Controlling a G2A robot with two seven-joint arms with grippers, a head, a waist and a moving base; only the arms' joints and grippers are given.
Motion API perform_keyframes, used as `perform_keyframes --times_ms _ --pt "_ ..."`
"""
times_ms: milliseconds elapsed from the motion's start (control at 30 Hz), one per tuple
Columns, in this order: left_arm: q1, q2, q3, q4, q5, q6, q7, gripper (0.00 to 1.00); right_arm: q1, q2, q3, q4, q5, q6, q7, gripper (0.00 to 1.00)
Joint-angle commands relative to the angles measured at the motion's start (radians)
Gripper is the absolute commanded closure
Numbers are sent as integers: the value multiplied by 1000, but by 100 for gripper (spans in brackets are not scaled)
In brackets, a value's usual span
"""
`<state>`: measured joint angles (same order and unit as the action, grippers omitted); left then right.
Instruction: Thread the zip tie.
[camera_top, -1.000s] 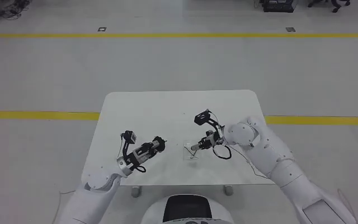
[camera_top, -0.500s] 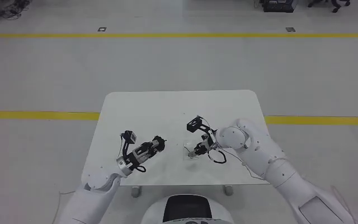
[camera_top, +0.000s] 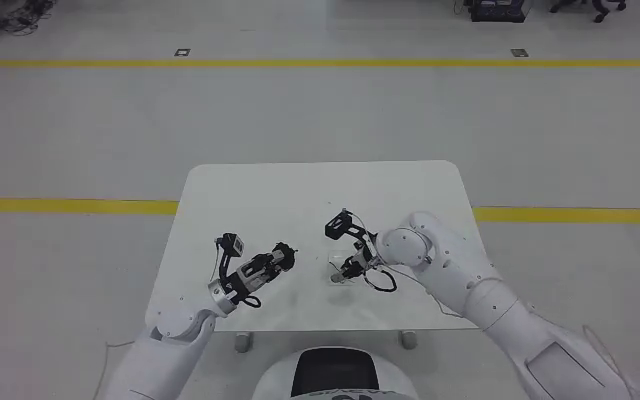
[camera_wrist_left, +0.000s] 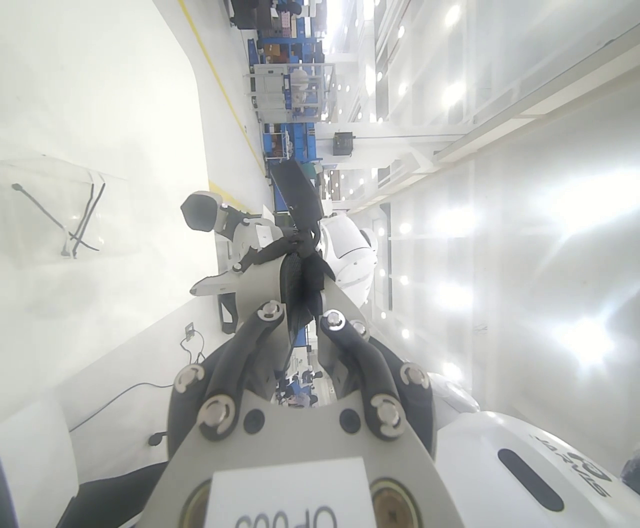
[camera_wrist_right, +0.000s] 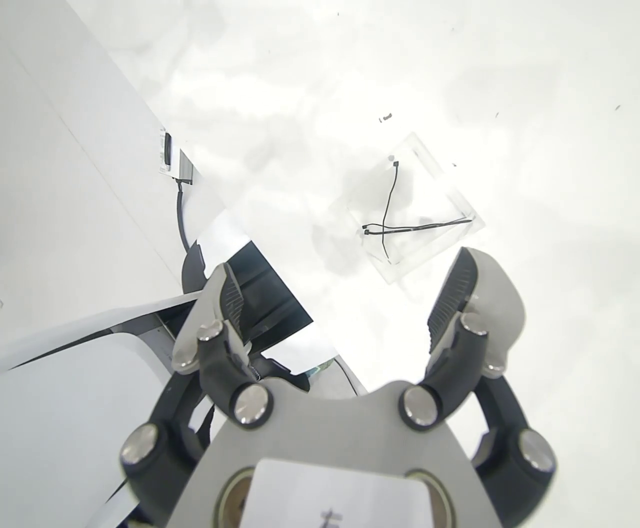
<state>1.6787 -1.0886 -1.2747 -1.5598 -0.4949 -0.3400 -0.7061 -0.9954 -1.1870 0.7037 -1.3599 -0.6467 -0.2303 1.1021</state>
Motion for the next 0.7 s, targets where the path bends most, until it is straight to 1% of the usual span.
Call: perform_keyframes --times_ms 0,133,233,333,367,467,500,667 --pt "0 0 0 0 0 0 0 100 15 -6 -11 15 -1 -12 1 0" --pt "0 0 0 0 0 0 0 100 59 -27 -48 71 11 -43 -4 0" --pt "0 0 0 0 0 0 0 100 98 -52 -87 136 23 -55 -13 0" --pt "0 0 0 0 0 0 0 100 136 -84 -128 227 55 -74 -33 0" --pt "0 0 0 0 0 0 0 100 149 -99 -144 264 77 -90 -40 0" --pt "0 0 0 0 0 0 0 100 181 -130 -182 351 89 -110 -61 0" --pt "0 0 0 0 0 0 0 100 190 -139 -194 368 87 -110 -67 0" --pt "0 0 0 0 0 0 0 100 190 -139 -194 368 87 -110 -67 0"
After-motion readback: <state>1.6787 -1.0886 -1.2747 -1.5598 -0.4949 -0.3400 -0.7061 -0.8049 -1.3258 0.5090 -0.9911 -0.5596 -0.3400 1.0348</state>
